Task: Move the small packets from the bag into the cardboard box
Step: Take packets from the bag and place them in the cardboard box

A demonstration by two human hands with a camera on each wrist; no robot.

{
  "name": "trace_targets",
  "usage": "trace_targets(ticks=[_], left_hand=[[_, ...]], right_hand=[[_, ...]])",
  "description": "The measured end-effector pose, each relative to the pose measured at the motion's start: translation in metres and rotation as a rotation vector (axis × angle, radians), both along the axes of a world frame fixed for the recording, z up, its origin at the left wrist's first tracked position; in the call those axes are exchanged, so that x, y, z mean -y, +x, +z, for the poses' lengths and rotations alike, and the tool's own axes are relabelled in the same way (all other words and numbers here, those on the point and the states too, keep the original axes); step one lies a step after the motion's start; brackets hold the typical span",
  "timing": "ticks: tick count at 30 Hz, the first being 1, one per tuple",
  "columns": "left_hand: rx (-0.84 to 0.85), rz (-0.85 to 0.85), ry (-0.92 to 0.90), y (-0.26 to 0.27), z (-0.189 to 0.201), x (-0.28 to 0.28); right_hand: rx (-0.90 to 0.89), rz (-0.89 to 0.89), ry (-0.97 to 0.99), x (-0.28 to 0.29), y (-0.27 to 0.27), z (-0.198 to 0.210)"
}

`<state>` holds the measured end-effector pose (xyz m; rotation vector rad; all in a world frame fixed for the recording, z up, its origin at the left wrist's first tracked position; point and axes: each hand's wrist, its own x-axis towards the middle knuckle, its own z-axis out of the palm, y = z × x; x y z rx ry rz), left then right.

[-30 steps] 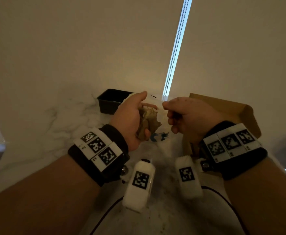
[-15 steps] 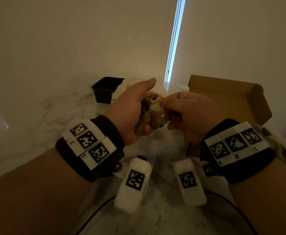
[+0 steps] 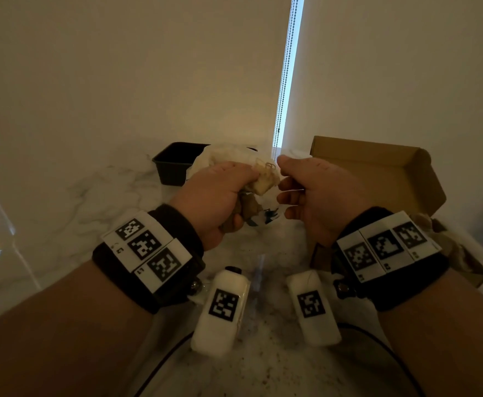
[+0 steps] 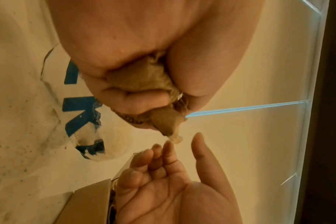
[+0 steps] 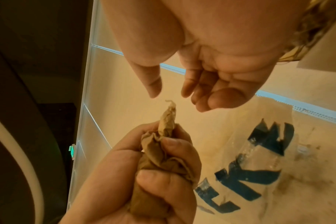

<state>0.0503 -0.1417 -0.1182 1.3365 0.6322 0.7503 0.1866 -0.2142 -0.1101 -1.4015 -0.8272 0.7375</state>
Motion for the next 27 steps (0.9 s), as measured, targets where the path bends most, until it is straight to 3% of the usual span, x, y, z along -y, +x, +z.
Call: trace_targets(ticks=[6, 13, 18, 21, 24, 27], left_hand=[[0.05, -0.031, -0.035, -0.001, 0.0, 0.001], [0.04, 0.039, -0.082, 0.0, -0.001, -0.004], [0.094, 0.122, -0.08, -0.002, 0.002, -0.008], [0.149, 0.174, -0.088, -0.006, 0.005, -0.013], [0.209, 0.245, -0.077, -0.01, 0.008, -0.018], [0.244, 0.302, -0.072, -0.013, 0.011, -0.022]], right_hand=[[0.071, 0.087, 0.007, 0.005, -0.005, -0.002], [-0.197, 0.014, 0.135, 0.002, 0.002, 0.003], [-0.162, 0.078, 0.165, 0.001, 0.009, 0.003], [-0.084, 0.188, 0.105, 0.003, 0.012, 0.005], [-0.02, 0.189, 0.042, 0.007, 0.013, 0.004], [-0.045, 0.229, -0.006, 0.008, 0.015, 0.003]])
